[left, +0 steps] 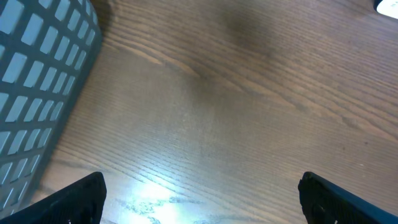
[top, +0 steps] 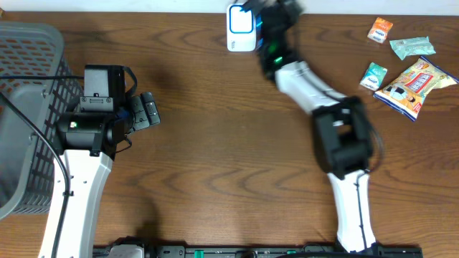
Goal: Scan the item barcode
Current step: 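Carry the Zam-Buk tin right and release it near the items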
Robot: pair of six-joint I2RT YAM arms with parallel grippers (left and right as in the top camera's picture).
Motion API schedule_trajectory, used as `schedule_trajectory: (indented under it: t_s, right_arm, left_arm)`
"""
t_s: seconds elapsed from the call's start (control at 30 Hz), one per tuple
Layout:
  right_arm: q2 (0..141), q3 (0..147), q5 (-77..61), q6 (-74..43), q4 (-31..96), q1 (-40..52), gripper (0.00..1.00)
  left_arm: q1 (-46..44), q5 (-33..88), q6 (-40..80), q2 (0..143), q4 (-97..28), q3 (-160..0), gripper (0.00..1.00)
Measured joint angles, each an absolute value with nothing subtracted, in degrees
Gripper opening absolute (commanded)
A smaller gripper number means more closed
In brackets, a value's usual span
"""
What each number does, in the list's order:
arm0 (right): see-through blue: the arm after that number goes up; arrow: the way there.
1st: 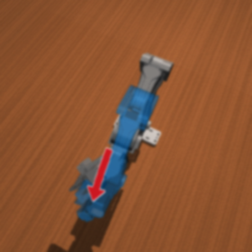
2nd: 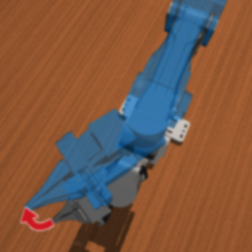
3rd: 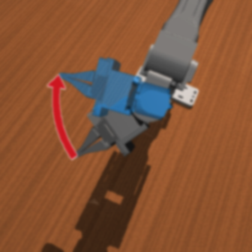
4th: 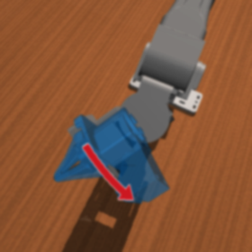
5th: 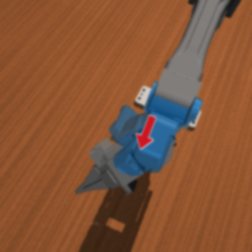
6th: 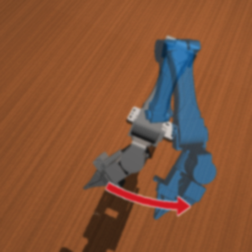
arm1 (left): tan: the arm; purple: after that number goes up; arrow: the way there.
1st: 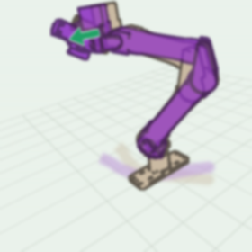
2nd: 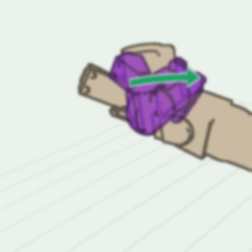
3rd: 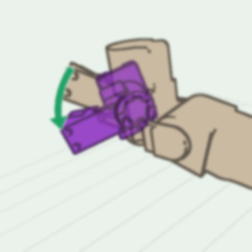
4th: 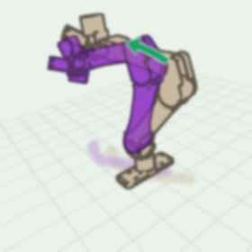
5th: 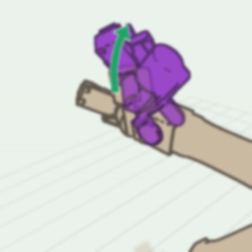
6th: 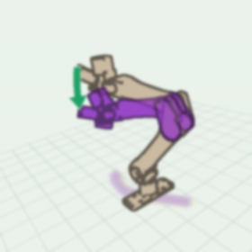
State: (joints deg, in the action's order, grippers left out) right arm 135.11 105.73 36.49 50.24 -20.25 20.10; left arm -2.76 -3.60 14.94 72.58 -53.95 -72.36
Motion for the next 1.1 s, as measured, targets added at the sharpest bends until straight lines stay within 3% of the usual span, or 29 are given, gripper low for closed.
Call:
schedule_trajectory:
  t_s: [0.17, 0.4, 0.47, 0.5, 0.53, 0.93, 1.1]
  right_arm:
    - [127.70, 106.02, 42.09, 46.13, -10.61, 11.31, 0.47]
    - [126.85, 106.32, 45.78, 34.37, 14.44, -1.13, 0.57]
    - [127.24, 106.08, 44.69, 29.98, 18.96, -3.57, 0.68]
    - [127.26, 105.97, 44.27, 28.05, 20.23, -4.45, 0.89]
    - [127.26, 105.97, 43.94, 26.41, 20.88, -5.15, 0.99]
    - [126.37, 105.95, 41.71, 14.22, 24.75, -6.72, 0.99]
    - [117.97, 105.58, 34.17, 9.15, 30.59, -5.76, 0.99]
  left_arm:
    - [-2.76, -3.60, 14.96, 72.58, -53.98, -72.36, 0.98]
    - [-2.76, -3.60, 14.94, 72.58, -53.93, -72.36, 0.98]
    - [-2.76, -3.60, 14.96, 72.58, -53.93, -72.36, 0.98]
    - [-2.76, -3.60, 14.96, 72.58, -53.91, -72.36, 0.98]
    - [-2.76, -3.60, 14.96, 72.58, -53.95, -72.36, 0.98]
    - [-2.76, -3.60, 14.94, 72.58, -53.93, -72.36, 0.98]
    - [-2.76, -3.60, 14.94, 72.58, -53.95, -72.36, 0.98]
